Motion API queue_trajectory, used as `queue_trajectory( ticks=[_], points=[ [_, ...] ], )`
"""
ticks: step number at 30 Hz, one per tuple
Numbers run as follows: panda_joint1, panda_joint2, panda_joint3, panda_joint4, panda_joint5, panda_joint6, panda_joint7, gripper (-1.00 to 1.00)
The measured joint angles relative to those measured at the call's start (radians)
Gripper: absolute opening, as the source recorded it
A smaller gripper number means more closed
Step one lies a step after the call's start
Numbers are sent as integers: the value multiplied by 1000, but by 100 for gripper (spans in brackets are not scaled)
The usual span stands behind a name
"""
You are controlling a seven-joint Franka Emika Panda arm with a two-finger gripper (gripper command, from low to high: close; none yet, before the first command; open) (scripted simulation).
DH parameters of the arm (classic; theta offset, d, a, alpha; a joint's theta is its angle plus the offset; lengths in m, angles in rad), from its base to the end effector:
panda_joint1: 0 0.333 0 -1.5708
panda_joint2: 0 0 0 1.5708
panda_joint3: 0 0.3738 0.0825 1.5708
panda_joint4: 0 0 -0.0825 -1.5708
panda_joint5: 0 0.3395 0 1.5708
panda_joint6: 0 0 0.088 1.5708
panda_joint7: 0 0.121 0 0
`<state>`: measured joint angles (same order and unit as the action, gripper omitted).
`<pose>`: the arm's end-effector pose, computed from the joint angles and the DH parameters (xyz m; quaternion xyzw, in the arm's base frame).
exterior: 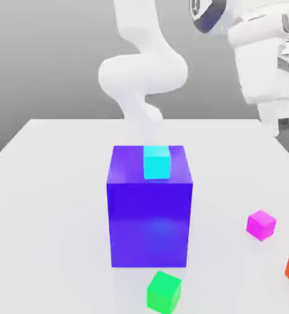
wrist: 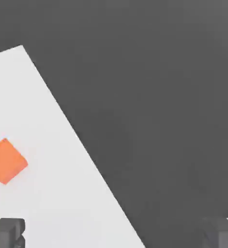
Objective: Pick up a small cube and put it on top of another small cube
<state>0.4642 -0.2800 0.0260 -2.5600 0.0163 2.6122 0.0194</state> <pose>0.3616 0.1933 0.4708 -0.9605 -0.2240 -0.1596 0.0432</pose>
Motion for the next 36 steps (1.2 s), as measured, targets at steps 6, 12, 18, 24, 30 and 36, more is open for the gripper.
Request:
queue_trajectory(
  ticks=[6, 12, 18, 24, 30, 36],
  points=[
    [113, 176, 54, -88, 3, 106, -262, 0],
    [221, 355, 110, -172, -51, 214, -475, 0],
    [279, 568, 39, -146, -138, 380, -444, 0],
    [289, 596, 27, -140, -145, 400, -438, -100],
    [260, 478, 67, -164, -100, 306, -473, -100],
    [230, 418, 96, -141, -3, 185, -537, -100]
  ],
)
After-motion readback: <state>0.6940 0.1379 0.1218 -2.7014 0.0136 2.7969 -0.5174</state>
